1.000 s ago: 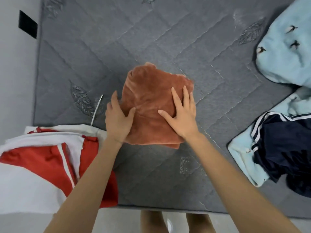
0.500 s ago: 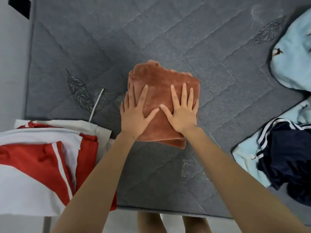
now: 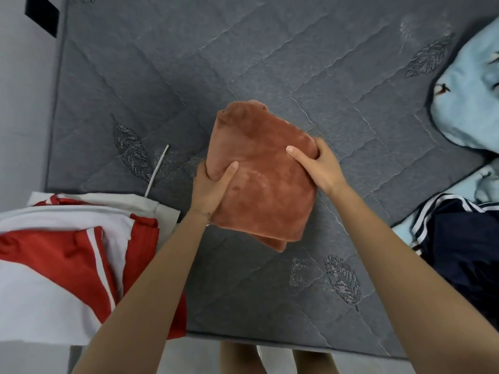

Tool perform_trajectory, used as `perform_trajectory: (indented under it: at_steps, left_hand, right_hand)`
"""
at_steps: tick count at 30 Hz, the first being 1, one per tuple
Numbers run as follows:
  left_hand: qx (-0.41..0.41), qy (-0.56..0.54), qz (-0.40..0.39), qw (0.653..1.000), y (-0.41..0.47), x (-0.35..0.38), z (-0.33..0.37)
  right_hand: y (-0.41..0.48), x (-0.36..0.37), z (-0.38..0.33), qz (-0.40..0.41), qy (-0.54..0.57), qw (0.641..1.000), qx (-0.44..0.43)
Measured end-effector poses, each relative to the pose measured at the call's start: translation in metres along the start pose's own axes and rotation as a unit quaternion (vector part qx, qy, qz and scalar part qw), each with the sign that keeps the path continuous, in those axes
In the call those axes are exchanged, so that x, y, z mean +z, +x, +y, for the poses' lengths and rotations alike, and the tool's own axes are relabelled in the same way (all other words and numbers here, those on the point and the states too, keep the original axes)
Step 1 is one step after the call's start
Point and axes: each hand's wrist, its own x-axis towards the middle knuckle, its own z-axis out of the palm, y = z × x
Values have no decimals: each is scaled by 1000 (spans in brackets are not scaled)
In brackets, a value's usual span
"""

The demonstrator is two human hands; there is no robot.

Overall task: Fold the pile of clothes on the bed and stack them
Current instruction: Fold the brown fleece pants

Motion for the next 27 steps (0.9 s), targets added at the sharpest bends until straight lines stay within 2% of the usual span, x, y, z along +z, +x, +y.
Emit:
perform_trajectory:
  at_steps: [5,9,11,13,15,16,18,20,22,24,25,27]
  left_hand:
    - [129,109,-81,982,2,-13,26]
    - [265,252,-131,922,15,-6,60]
    - [317,288,-110,897,17,0,69]
    - [336,311,-53,888,16,-2,67]
    - [295,319,3,901,7,-12,54]
    - [257,291,18,921,1,-19,45]
    - [171,177,19,969,-14,-35,29]
    - [87,38,-24,995,-27,-49,14]
    - [0,-58,-107,993,-39,-59,-2]
    - [-54,-66,-201,976,-48,-59,-21]
    - [-66,-47,-223,971,-50,-56,-28]
    - [-78,-35,-215,973,-52,-47,-33]
  right_hand:
    - [-42,-7,27,32,5,999,43]
    - [-101,21,66,-43,1,991,127]
    - [-125,38,77,-54,-32,988,140]
    - [-135,47,83,-7,-52,990,134]
    - [-136,52,81,52,-33,991,122]
    - [-135,54,79,84,-14,990,109]
    - [-131,59,71,114,67,987,94]
    - [-129,61,58,89,176,975,101]
    - [-124,61,52,42,235,962,129]
    - [-120,63,51,13,268,952,149]
    - [-119,65,50,7,272,950,153]
    - [-118,67,49,-13,272,949,158]
